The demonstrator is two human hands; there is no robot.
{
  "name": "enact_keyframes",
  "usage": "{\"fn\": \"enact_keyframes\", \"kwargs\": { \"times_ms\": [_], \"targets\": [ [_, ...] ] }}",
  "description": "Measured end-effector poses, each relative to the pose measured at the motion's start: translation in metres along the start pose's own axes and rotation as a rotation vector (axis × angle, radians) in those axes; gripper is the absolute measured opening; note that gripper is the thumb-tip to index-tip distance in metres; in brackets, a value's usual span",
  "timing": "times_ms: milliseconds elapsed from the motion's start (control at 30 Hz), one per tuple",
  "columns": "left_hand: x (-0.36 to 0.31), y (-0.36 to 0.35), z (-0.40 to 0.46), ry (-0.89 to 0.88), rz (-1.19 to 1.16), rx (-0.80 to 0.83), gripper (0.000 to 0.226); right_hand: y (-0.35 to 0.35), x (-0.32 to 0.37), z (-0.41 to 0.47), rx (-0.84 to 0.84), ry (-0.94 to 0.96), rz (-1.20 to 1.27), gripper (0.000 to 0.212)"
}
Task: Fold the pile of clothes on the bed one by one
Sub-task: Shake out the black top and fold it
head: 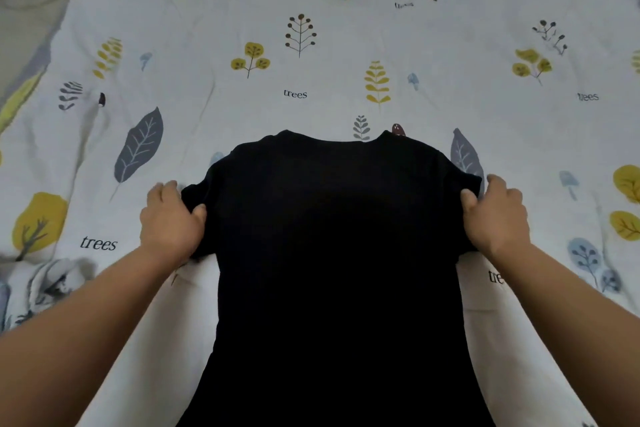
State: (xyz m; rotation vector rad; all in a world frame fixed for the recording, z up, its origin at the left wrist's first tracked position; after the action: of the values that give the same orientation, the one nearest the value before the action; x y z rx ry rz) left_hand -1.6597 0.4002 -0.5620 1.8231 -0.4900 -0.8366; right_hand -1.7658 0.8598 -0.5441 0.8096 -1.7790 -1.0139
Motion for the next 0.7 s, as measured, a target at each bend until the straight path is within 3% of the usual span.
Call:
{"fn": "enact_keyframes", "kwargs": {
  "times_ms": [167,233,367,500,567,667,700],
  "targets": [
    [0.003,-0.011,0.024,-0.019,0.074,0.084,0.031,-0.019,-0.003,0.031,0.111,-0.081,-0.072,0.049],
    [-0.001,-0.002,0.024,-0.032,0.028,0.031,0.022,-0.018,-0.002,0.037,0.1,-0.052,-0.086,0.034],
    [-0.027,0.034,0.012,-0.098,-0.06,-0.196,0.022,0.012,0.01,0.033,-0.072,0.029,0.105,0.005],
    [-0.085,0.048,-0.026,-0.283,-0.154,-0.324,0.014,0.036,0.052,-0.003,-0.237,0.218,0.216,0.009],
    [-0.117,0.031,-0.046,-0.425,-0.229,-0.215,0.017,0.022,0.081,-0.024,-0.125,0.361,0.276,0.014],
    [-0.148,-0.024,-0.069,-0.505,-0.401,0.305,0.016,-0.029,0.108,-0.054,0.353,0.424,0.455,0.015],
    [-0.149,-0.035,-0.073,-0.497,-0.403,0.4,0.024,-0.041,0.108,-0.058,0.428,0.425,0.43,0.014]
  ]
}}
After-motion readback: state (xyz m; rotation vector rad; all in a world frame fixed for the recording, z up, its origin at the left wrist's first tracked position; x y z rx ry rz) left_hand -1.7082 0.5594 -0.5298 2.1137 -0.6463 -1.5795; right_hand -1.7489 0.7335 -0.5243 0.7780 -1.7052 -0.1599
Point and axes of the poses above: each hand's wrist, its own z-axis towards the middle knuckle, its own y-axis out of the back of the hand, x = y × z, the point moved 10 cm from there along z, towards the middle knuckle, and after that the axes turned 2 degrees about z, right-handed, at the moved point
